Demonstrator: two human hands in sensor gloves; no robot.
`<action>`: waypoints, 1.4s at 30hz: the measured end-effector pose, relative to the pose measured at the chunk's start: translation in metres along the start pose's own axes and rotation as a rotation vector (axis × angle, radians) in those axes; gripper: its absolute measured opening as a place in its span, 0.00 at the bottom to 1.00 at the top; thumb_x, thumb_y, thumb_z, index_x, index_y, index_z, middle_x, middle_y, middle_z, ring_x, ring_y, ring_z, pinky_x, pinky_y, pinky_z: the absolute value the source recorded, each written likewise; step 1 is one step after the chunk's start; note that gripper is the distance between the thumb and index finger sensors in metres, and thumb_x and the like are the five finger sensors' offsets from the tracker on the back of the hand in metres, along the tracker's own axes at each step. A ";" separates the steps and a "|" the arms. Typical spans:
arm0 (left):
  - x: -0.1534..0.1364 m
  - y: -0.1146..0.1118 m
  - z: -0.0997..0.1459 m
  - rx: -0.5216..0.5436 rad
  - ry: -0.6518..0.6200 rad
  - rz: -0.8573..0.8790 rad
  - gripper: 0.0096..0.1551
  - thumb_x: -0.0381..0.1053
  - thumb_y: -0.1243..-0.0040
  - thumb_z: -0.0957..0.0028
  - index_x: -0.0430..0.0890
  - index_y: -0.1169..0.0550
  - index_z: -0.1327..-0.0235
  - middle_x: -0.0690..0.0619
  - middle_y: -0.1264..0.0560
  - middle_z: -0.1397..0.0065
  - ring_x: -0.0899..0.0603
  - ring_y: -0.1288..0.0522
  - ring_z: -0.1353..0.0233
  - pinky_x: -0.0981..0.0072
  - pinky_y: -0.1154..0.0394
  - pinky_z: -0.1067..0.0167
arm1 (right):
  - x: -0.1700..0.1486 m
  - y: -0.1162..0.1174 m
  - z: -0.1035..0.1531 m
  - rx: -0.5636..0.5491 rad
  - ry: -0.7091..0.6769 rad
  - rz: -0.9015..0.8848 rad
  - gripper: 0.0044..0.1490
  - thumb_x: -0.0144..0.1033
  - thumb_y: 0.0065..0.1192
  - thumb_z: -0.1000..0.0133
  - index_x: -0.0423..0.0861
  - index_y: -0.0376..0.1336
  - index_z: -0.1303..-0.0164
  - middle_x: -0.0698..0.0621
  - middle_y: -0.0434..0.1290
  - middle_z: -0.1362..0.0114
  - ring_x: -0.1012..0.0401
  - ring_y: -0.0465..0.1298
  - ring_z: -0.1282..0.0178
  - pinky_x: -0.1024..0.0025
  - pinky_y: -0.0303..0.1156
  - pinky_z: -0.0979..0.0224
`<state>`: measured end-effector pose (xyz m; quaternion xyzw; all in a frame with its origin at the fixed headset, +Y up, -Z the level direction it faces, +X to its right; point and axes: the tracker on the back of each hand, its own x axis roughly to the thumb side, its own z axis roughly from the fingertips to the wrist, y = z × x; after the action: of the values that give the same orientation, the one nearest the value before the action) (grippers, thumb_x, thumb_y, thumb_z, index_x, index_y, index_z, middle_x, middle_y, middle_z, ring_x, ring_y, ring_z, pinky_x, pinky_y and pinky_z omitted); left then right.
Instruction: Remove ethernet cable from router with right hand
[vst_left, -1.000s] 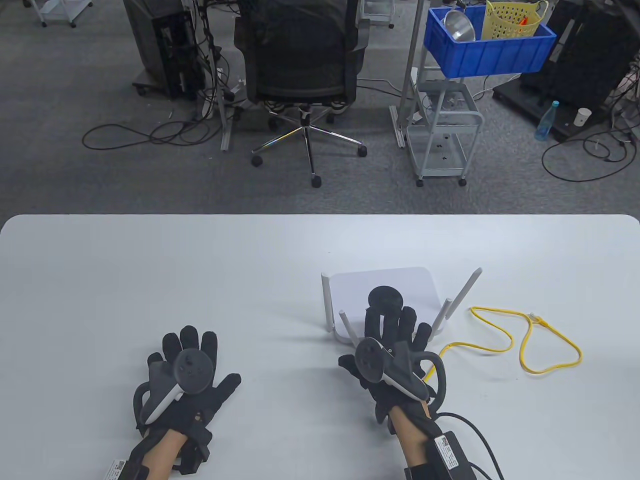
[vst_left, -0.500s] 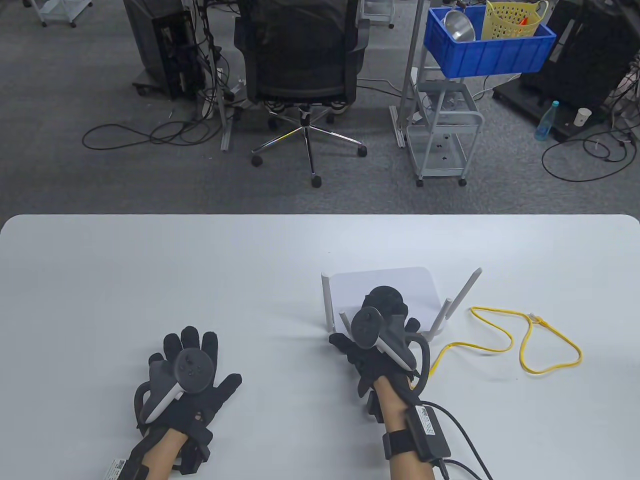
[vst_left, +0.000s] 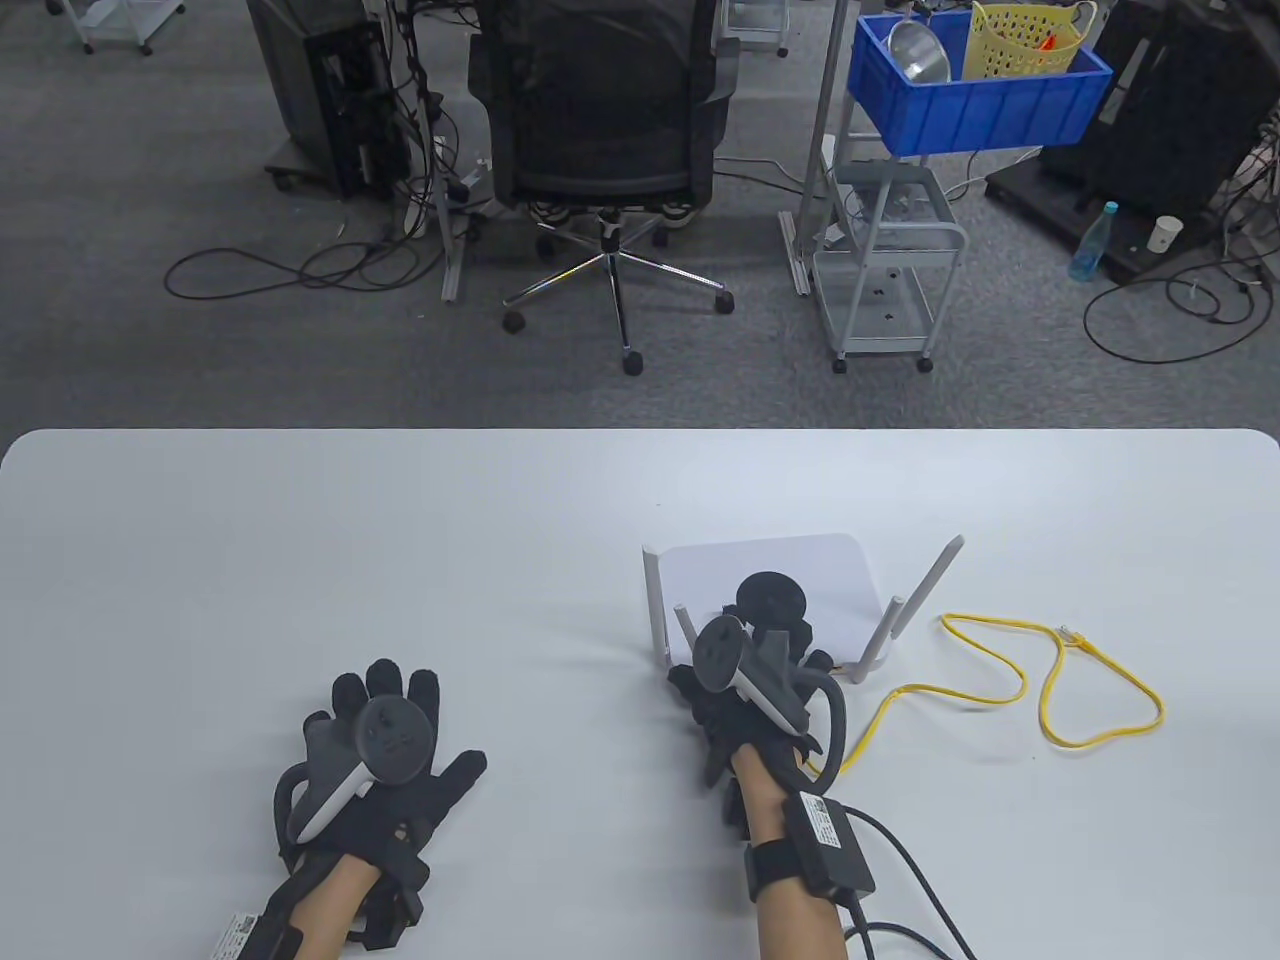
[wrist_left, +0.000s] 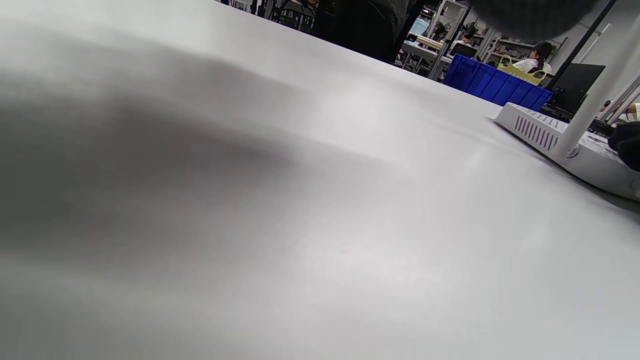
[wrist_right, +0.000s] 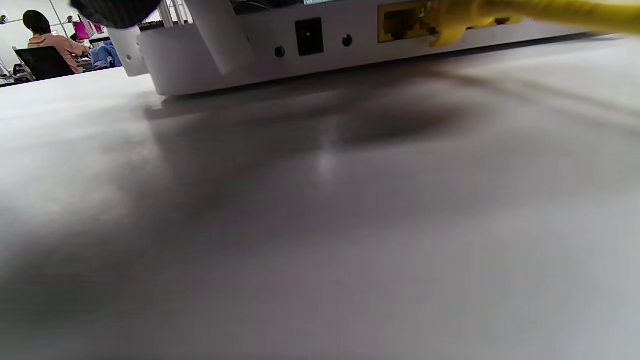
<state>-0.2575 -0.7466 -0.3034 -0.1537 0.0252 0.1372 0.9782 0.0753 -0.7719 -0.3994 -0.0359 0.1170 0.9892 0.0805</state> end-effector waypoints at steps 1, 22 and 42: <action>0.000 0.000 0.000 -0.003 0.001 0.002 0.55 0.72 0.52 0.50 0.52 0.59 0.19 0.39 0.74 0.16 0.28 0.79 0.23 0.30 0.76 0.34 | 0.000 0.001 0.000 -0.006 0.004 0.004 0.58 0.65 0.43 0.42 0.39 0.37 0.13 0.25 0.39 0.15 0.30 0.41 0.18 0.24 0.36 0.25; -0.003 0.001 0.000 0.008 0.013 0.015 0.54 0.72 0.52 0.49 0.51 0.58 0.19 0.37 0.73 0.16 0.27 0.78 0.23 0.30 0.76 0.34 | -0.033 -0.041 0.037 -0.262 0.277 0.092 0.44 0.54 0.41 0.36 0.42 0.46 0.13 0.22 0.57 0.24 0.36 0.65 0.32 0.29 0.59 0.30; -0.005 0.000 0.001 0.002 0.015 0.019 0.54 0.72 0.52 0.49 0.50 0.57 0.19 0.36 0.71 0.16 0.26 0.77 0.23 0.29 0.74 0.34 | -0.124 -0.027 0.067 -0.378 0.356 -1.003 0.40 0.40 0.58 0.36 0.38 0.52 0.16 0.27 0.61 0.25 0.51 0.77 0.37 0.43 0.76 0.33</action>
<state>-0.2627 -0.7475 -0.3026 -0.1533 0.0344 0.1453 0.9768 0.1982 -0.7493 -0.3298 -0.2670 -0.0821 0.8124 0.5118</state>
